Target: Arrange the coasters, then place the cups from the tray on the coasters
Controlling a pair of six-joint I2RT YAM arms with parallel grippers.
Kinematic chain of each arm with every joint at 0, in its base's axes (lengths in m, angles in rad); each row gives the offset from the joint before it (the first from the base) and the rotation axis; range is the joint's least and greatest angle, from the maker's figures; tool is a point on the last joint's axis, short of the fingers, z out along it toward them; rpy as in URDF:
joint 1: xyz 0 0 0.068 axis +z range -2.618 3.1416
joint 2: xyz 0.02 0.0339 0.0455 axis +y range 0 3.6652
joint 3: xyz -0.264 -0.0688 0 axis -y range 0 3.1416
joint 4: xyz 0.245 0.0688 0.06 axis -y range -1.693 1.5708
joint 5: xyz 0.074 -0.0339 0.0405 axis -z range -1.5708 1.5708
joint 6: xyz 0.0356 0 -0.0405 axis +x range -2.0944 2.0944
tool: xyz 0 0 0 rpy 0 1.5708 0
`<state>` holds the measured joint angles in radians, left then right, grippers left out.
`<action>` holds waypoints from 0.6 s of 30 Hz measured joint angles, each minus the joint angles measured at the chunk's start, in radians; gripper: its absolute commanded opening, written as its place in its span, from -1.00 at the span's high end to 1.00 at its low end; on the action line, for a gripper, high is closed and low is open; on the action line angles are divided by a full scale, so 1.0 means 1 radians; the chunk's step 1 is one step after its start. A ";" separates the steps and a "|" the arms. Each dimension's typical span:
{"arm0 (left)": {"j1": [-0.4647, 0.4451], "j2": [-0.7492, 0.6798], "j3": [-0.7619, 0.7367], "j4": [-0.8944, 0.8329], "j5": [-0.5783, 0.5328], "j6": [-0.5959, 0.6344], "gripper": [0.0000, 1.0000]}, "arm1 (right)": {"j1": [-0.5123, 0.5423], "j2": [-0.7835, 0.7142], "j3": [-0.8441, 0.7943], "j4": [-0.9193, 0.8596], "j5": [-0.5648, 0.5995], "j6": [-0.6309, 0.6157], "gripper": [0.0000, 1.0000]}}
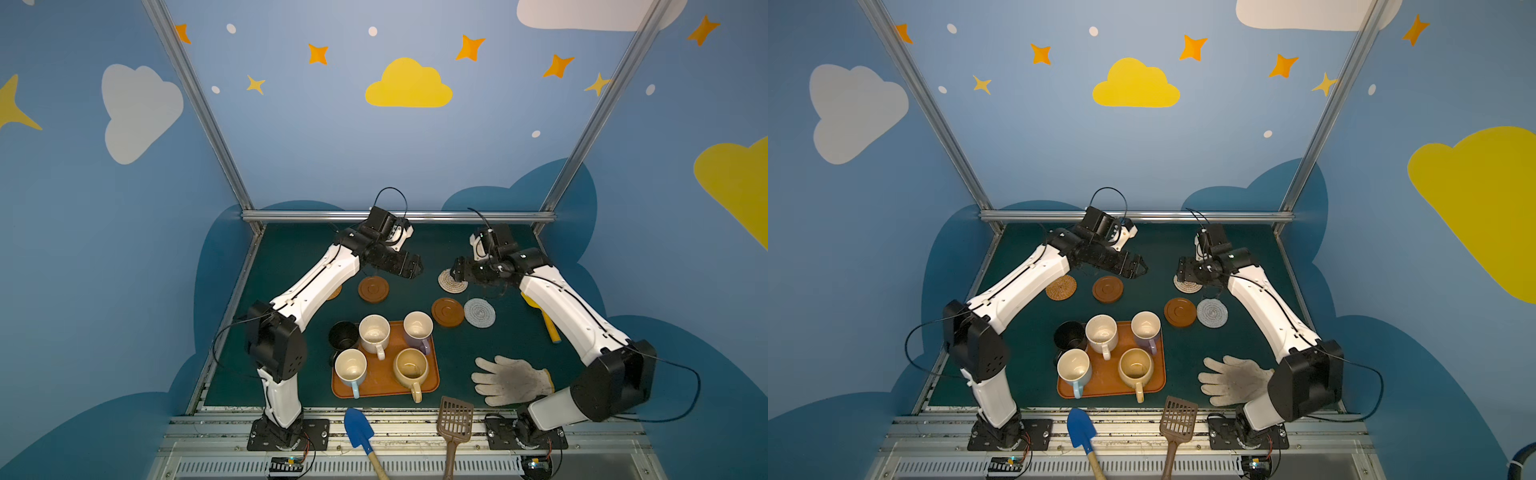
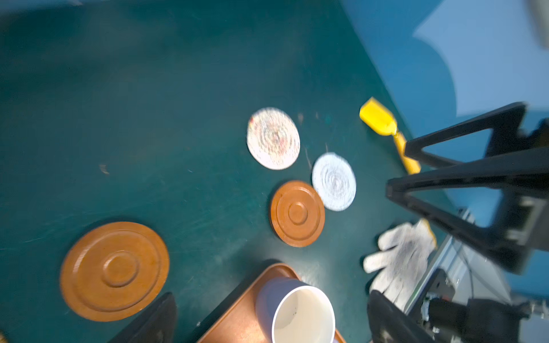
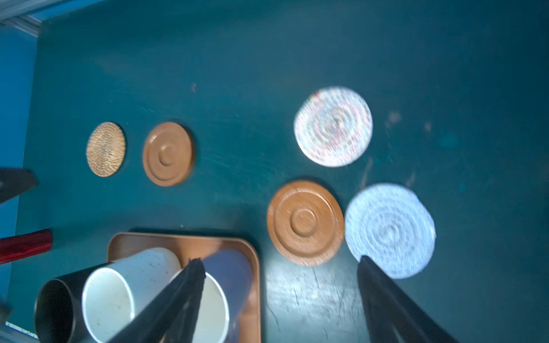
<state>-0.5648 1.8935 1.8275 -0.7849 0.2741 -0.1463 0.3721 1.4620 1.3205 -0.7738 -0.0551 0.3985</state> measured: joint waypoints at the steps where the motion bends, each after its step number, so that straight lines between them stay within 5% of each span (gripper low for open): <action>1: -0.010 0.030 0.018 -0.008 0.002 0.015 -0.98 | -0.016 -0.024 -0.053 -0.001 -0.011 0.008 -0.43; 7: -0.082 0.251 0.172 -0.075 -0.011 0.138 -0.94 | -0.088 -0.058 -0.278 -0.012 -0.061 0.035 -0.03; 18: -0.113 0.523 0.375 -0.124 -0.087 0.251 -0.81 | -0.148 -0.056 -0.306 -0.012 -0.089 0.027 0.03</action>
<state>-0.6773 2.4168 2.2028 -0.9085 0.1875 0.1051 0.2237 1.4063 1.0149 -0.7860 -0.1436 0.4255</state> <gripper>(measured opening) 0.914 0.487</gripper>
